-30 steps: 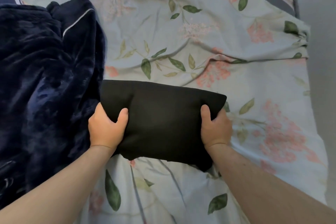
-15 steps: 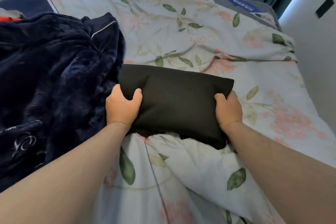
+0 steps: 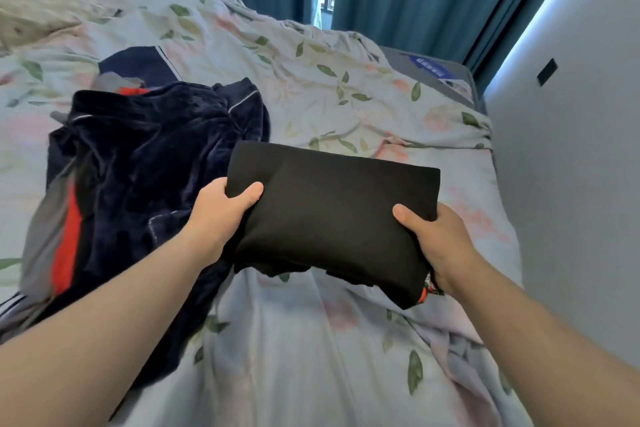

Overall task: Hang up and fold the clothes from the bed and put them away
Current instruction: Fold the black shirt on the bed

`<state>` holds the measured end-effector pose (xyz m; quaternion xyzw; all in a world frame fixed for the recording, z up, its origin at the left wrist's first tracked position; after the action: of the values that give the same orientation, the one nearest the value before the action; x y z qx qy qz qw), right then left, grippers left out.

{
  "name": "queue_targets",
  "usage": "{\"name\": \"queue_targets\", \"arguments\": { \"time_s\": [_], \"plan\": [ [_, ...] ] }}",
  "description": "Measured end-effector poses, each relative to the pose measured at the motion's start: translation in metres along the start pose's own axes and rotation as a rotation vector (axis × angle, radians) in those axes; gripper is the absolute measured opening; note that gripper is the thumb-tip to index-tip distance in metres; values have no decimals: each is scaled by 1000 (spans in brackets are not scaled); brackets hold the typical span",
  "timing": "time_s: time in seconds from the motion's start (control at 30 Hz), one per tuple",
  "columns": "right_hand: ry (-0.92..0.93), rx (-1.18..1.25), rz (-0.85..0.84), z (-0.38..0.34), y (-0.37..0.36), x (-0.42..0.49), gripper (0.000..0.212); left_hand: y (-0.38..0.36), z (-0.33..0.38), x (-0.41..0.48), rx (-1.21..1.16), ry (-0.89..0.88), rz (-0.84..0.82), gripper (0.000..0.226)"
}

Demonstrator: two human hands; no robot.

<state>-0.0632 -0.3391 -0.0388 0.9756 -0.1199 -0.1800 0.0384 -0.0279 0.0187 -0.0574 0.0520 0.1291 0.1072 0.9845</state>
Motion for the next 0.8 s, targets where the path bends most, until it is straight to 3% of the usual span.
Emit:
{"name": "queue_targets", "arguments": {
  "time_s": [0.2,0.33,0.43,0.63,0.8],
  "plan": [
    [28,-58,-70,-76,-8,-115,42,67,74,-119,-152,39,-150,54],
    [40,-79,-135,-114,-23,-175,38,113,102,-187,-147,40,-60,63],
    [77,-88,-247,-162,-47,-220,43,154,134,-240,-209,81,40,68],
    [147,-151,-471,-240,-101,-334,69,257,219,-379,-181,42,290,53],
    [268,-187,-640,-289,-161,-418,61,332,277,-497,-152,-45,572,71]
  ]
}}
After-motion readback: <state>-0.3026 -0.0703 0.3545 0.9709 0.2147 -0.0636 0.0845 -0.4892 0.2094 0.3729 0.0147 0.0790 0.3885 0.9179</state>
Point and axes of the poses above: each hand's wrist, its own x-axis towards the middle knuckle, its own y-axis out of the back of the hand, z = x × y, the point moved 9 cm from there along x, towards the middle knuckle, and after that the axes turned 1 degree about -y, right-handed, at the moved point
